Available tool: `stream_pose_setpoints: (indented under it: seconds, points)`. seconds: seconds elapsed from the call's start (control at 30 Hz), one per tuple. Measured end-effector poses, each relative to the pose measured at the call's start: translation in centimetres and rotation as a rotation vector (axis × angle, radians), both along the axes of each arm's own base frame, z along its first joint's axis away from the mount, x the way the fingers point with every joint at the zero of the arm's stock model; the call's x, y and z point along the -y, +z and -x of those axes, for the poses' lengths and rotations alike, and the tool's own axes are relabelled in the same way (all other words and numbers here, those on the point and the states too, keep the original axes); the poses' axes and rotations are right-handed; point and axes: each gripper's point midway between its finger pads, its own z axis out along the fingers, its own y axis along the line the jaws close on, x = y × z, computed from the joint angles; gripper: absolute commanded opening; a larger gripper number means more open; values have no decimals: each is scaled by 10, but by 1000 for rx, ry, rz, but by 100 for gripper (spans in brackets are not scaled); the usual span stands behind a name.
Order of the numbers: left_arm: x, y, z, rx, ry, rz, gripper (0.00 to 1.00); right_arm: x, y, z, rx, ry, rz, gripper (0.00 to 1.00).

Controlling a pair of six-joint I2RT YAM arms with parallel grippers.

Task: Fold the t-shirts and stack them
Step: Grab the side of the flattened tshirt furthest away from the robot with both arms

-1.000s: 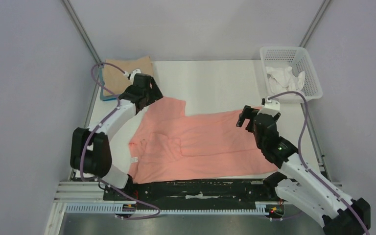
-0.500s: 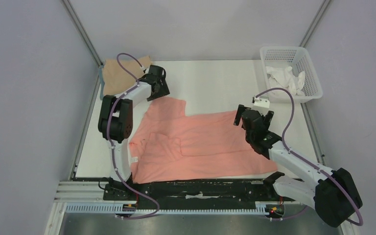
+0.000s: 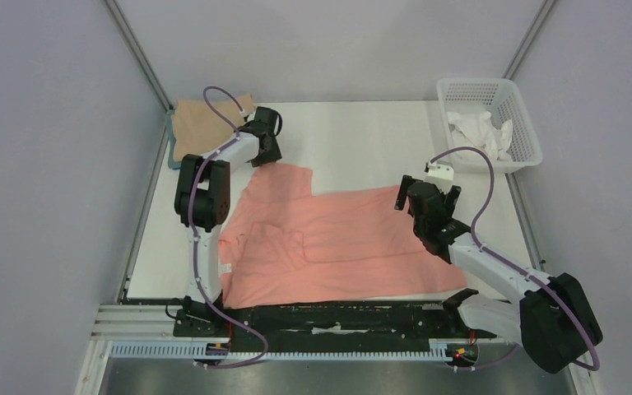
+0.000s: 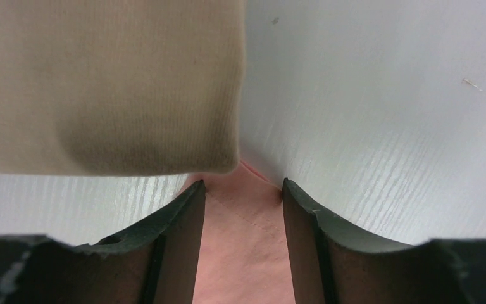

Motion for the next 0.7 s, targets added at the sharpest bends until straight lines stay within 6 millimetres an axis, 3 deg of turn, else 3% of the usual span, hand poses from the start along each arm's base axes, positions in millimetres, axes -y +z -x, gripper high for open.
stream_pose_setpoints:
  seconds: [0.07, 0.2, 0.37, 0.47, 0.7]
  points:
    - [-2, -1, 1, -11, 6, -14, 52, 1, -2, 0, -2, -1, -2, 98]
    - [-1, -2, 2, -41, -3, -14, 42, 4, -5, 1, -8, -6, -1, 98]
    - [2, -2, 5, -94, -16, -12, 15, 6, -6, 1, -9, -9, 1, 98]
    - [3, -3, 8, -109, -19, -10, 4, 8, -5, 0, -10, -8, 11, 98]
    - [5, -3, 12, -125, -28, 1, 2, 19, -15, -14, -64, -39, 25, 96]
